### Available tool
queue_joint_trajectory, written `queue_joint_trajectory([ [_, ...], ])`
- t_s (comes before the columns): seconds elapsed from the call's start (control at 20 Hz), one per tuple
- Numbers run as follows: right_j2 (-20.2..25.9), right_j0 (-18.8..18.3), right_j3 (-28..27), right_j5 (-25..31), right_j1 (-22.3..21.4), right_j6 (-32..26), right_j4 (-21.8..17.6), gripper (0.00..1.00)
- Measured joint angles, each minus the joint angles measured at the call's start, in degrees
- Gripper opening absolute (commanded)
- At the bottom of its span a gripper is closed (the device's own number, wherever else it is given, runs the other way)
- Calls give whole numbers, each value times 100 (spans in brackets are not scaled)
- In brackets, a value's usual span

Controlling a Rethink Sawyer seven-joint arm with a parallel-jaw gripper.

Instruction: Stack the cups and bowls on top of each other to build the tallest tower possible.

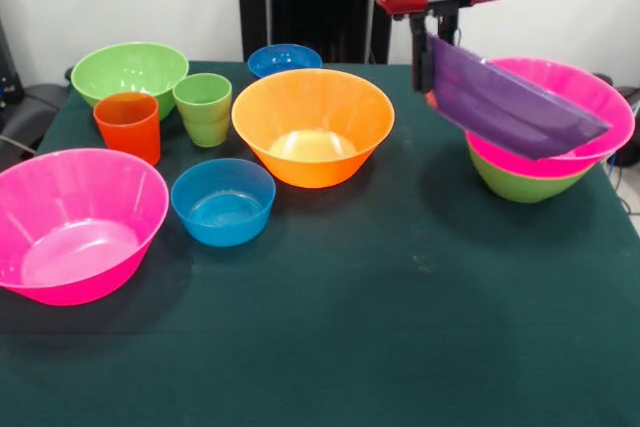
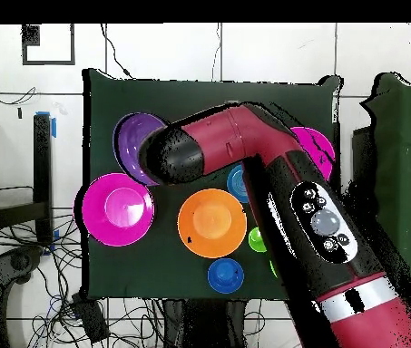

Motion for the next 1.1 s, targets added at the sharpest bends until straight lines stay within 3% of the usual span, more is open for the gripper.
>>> queue_joint_trajectory([
  [0.15, 17, -35, 0, 177, 79, 0, 497, 0],
  [0.4, 23, -50, 37, 304, 186, 0, 957, 0],
  [1.1, 76, -90, 532, 302, 486, 0, 1590, 0],
])
